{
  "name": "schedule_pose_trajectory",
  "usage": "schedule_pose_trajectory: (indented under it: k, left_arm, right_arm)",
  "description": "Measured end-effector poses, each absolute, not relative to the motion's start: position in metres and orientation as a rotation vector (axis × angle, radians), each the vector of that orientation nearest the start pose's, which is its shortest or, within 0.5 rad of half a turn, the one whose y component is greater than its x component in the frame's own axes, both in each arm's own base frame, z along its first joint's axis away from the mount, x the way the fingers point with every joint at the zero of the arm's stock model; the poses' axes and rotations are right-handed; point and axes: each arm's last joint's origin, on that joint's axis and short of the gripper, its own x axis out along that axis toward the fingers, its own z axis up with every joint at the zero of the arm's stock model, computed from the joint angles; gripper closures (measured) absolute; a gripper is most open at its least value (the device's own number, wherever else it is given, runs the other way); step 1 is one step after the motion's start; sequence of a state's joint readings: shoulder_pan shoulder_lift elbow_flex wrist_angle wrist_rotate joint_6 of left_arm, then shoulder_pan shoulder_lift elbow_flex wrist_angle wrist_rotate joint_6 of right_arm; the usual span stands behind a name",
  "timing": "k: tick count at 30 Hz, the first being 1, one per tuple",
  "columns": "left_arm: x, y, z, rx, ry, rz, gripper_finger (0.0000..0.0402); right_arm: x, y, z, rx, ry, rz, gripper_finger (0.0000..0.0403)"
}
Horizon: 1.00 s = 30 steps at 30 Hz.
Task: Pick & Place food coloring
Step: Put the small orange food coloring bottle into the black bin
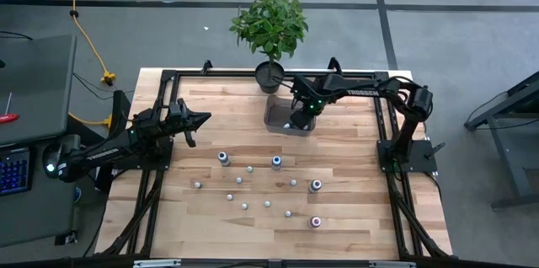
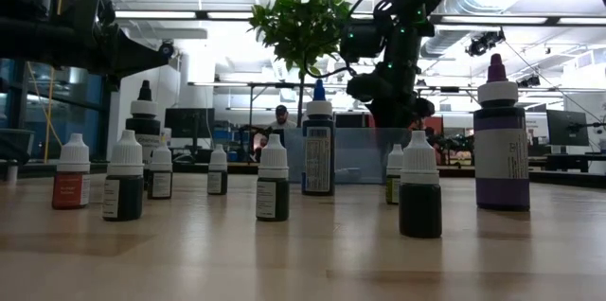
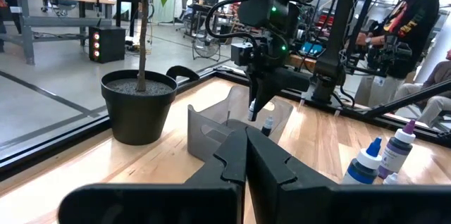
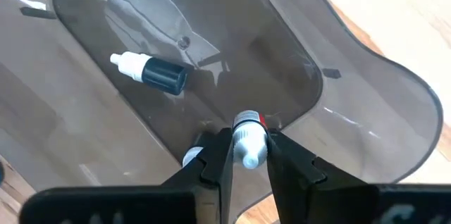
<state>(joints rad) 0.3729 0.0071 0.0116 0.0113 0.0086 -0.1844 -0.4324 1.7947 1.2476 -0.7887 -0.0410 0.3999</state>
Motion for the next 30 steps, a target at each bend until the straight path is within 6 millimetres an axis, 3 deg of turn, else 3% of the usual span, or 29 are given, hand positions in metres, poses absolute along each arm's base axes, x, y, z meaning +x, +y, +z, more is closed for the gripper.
schedule_pose_trajectory:
  k: [30]
  left_arm:
    - [0.0908, 0.0352, 0.1680, -0.179, -0.050, 0.362, 0.0401]
  right_arm:
    - [0.3110, -0.1414, 0.1909, 0.654, 1.236, -0.565, 0.0320]
